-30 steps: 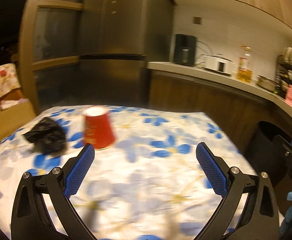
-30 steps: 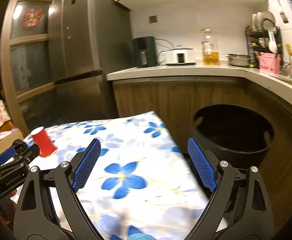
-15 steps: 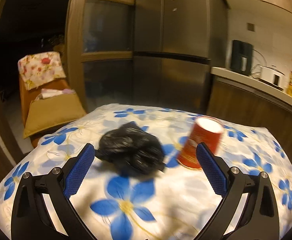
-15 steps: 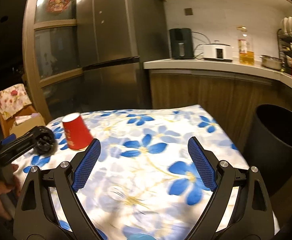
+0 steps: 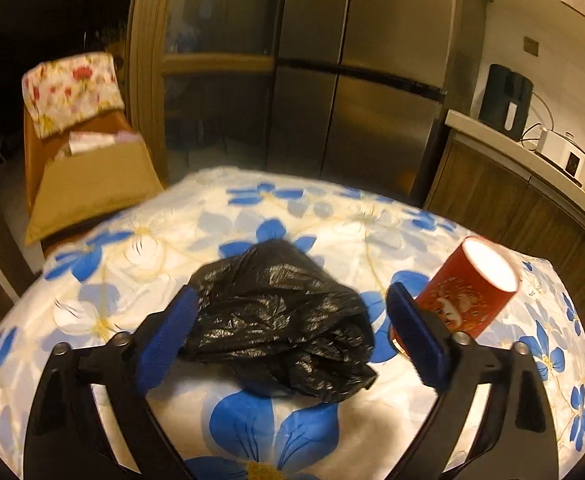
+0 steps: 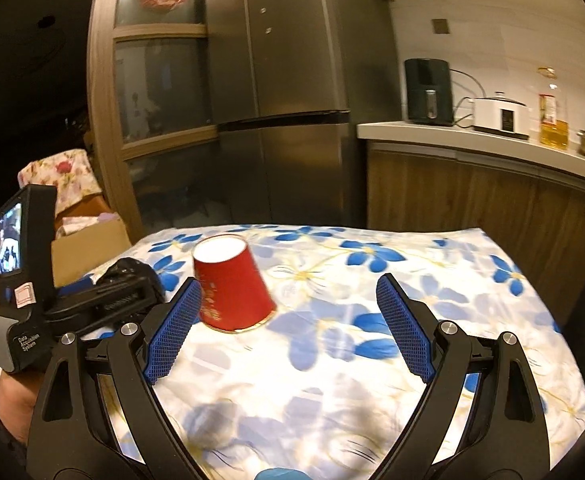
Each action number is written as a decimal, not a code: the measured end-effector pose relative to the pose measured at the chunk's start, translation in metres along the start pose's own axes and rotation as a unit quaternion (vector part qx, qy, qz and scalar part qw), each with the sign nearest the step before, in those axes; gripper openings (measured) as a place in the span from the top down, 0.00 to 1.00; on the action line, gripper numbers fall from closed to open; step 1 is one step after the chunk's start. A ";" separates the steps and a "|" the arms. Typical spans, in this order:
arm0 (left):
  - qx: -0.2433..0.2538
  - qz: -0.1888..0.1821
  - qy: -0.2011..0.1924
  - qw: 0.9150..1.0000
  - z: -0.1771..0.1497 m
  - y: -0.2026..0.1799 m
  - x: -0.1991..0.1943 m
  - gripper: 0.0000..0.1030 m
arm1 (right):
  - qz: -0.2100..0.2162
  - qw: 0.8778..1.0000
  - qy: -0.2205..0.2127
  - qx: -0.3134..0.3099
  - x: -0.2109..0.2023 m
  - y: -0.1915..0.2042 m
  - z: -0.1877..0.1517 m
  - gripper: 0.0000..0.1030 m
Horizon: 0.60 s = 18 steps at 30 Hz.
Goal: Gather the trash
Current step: 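Grasp the black bag with the left gripper while the right grasps the red cup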
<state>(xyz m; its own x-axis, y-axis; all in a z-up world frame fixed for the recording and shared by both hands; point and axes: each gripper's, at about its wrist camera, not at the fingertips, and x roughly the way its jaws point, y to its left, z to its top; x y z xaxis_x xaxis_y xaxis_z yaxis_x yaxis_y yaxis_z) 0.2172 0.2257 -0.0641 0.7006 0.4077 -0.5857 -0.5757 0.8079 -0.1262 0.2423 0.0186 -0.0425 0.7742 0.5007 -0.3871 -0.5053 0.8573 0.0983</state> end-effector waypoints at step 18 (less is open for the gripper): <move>-0.047 0.011 -0.001 0.999 -0.008 0.026 -0.022 0.87 | 0.019 0.999 0.038 -0.011 0.071 0.039 0.005 0.15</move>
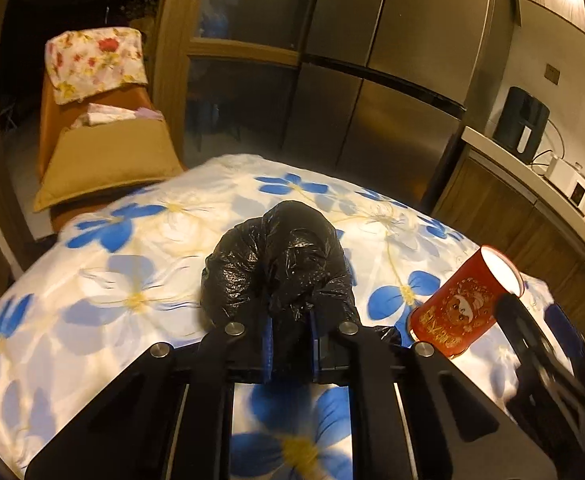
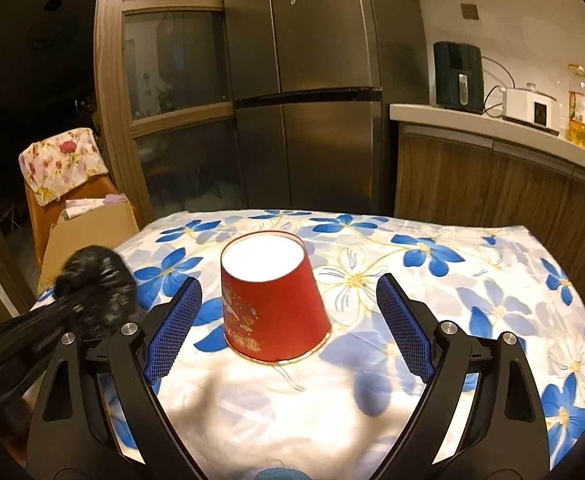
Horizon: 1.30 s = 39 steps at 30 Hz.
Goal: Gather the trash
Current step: 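Grasp the black bag with the left gripper while the right grasps the red cup, then lift the black bag and red cup and carry both over the bin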
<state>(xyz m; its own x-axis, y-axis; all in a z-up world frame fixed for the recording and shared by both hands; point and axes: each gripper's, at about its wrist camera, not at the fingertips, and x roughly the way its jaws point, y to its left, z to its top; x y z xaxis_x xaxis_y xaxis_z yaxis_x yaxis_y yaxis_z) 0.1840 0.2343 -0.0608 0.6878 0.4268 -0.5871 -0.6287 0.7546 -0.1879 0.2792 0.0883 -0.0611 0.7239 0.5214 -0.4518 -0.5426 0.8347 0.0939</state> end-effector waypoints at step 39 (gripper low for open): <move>0.045 -0.021 -0.021 0.999 -0.005 -0.032 -0.043 0.87 | 0.003 1.000 -0.020 0.013 -0.058 -0.029 0.002 0.41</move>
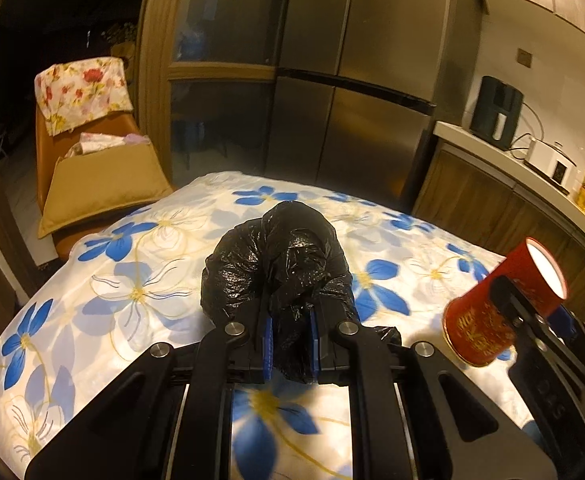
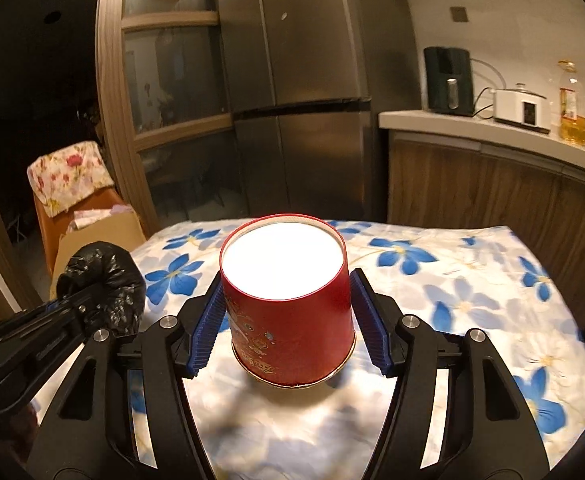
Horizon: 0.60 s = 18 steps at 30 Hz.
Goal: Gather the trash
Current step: 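Lift the black bag and red cup and carry both over the bin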
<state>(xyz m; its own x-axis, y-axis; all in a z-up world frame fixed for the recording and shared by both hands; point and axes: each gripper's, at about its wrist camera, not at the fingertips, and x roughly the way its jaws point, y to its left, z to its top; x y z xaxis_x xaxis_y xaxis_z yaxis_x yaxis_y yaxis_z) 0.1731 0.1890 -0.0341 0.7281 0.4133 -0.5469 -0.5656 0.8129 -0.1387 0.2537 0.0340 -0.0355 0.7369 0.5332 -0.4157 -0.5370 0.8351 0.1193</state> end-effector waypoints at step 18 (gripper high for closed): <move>0.129 -0.153 -0.010 0.980 -0.035 -0.193 -0.063 0.87 | -0.148 0.985 -0.062 0.063 -0.143 -0.167 -0.013 0.41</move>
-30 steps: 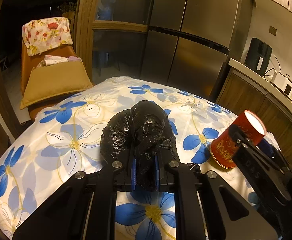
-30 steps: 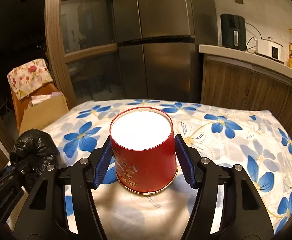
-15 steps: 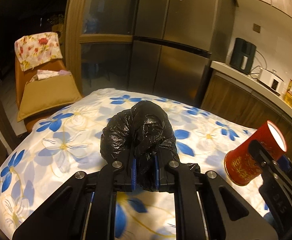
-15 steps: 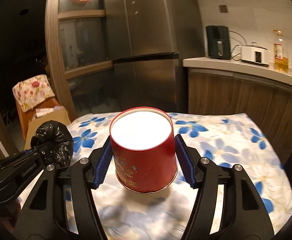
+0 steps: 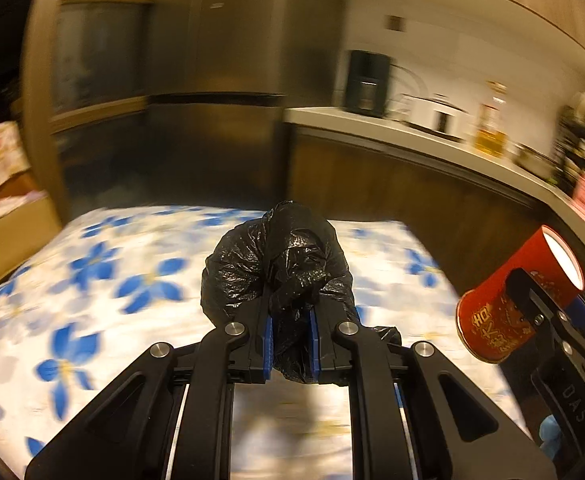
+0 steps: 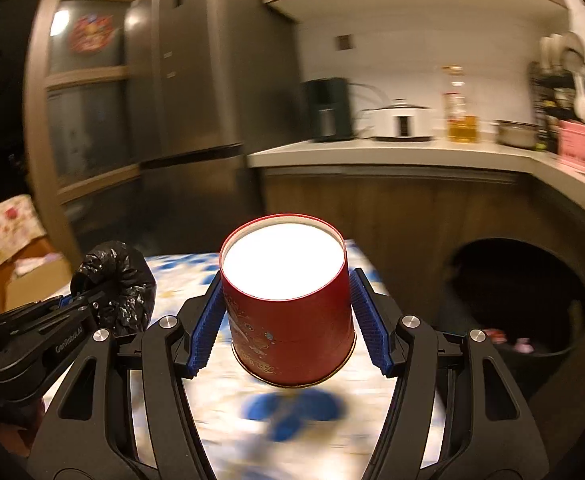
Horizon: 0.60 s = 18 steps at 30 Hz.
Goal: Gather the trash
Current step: 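Lift the black bag and red cup and carry both over the bin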
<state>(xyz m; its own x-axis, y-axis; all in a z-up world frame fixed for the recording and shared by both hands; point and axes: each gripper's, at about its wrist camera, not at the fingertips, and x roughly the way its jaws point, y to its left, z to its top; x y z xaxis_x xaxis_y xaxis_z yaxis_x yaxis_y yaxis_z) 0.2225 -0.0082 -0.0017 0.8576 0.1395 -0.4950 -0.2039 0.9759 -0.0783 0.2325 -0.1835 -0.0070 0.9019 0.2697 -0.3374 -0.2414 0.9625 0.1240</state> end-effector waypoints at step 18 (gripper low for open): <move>0.097 -0.172 -0.010 0.980 0.007 -0.199 0.009 0.87 | -0.169 0.982 -0.034 0.077 -0.044 -0.181 0.013 0.40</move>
<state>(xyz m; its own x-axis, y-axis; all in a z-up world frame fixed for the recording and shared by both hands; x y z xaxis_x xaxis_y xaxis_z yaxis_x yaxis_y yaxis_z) 0.2743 -0.2003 0.0150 0.8689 -0.2030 -0.4515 0.1913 0.9789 -0.0719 0.2409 -0.3701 -0.0024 0.9444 -0.0722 -0.3208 0.1280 0.9794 0.1562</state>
